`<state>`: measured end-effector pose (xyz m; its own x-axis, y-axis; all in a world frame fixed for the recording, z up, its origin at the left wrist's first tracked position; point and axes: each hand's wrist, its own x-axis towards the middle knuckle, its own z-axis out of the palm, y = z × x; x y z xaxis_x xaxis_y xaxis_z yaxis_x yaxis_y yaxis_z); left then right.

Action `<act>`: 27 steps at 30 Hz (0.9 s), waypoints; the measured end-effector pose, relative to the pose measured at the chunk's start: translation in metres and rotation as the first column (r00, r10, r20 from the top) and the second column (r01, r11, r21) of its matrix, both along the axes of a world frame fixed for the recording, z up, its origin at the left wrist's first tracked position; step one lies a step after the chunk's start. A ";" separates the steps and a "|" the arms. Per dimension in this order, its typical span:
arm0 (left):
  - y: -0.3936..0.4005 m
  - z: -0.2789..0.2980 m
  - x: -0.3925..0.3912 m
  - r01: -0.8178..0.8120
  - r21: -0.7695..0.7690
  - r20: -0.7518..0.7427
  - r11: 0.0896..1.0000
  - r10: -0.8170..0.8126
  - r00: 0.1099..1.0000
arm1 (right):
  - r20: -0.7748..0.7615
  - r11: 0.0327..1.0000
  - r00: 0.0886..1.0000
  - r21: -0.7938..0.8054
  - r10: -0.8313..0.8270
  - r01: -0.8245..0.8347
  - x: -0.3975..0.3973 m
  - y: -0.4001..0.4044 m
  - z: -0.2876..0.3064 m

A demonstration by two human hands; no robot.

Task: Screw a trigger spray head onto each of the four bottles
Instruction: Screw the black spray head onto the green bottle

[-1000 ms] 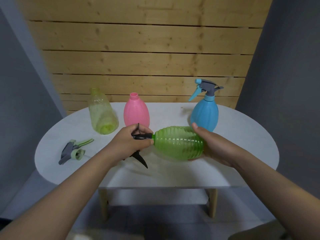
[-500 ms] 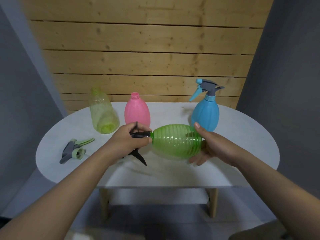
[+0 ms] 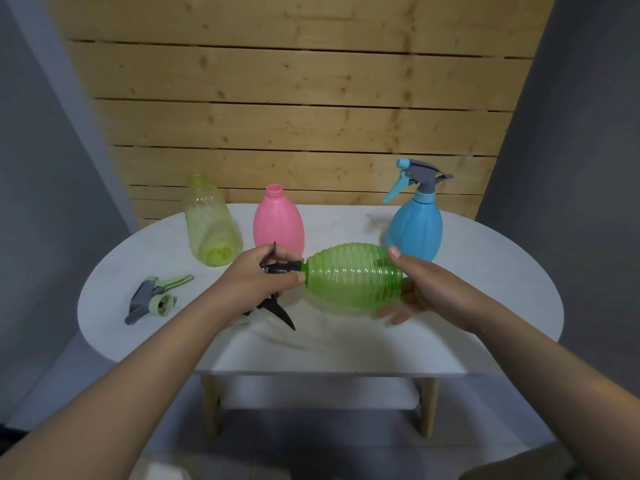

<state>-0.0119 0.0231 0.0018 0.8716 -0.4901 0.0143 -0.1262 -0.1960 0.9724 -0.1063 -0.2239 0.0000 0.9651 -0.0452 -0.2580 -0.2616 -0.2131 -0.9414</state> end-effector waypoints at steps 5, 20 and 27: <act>0.002 0.002 0.002 -0.008 0.014 -0.013 1.000 0.008 1.000 | 0.117 0.995 0.993 0.100 -0.018 0.006 0.000 0.001 0.005; 0.002 0.007 0.005 0.046 -0.018 0.113 0.999 -0.043 0.993 | 0.085 0.996 0.995 0.071 -0.059 0.053 0.000 0.003 0.009; -0.001 0.012 0.003 0.122 0.091 0.192 0.988 -0.138 0.972 | 0.180 0.822 0.973 -0.569 0.144 -0.016 -0.008 0.010 0.018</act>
<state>-0.0087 0.0218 0.0135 0.7840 -0.6057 0.1362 -0.3431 -0.2399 0.9081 -0.1139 -0.2143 0.0177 0.9992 -0.0405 -0.0072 -0.0346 -0.7309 -0.6816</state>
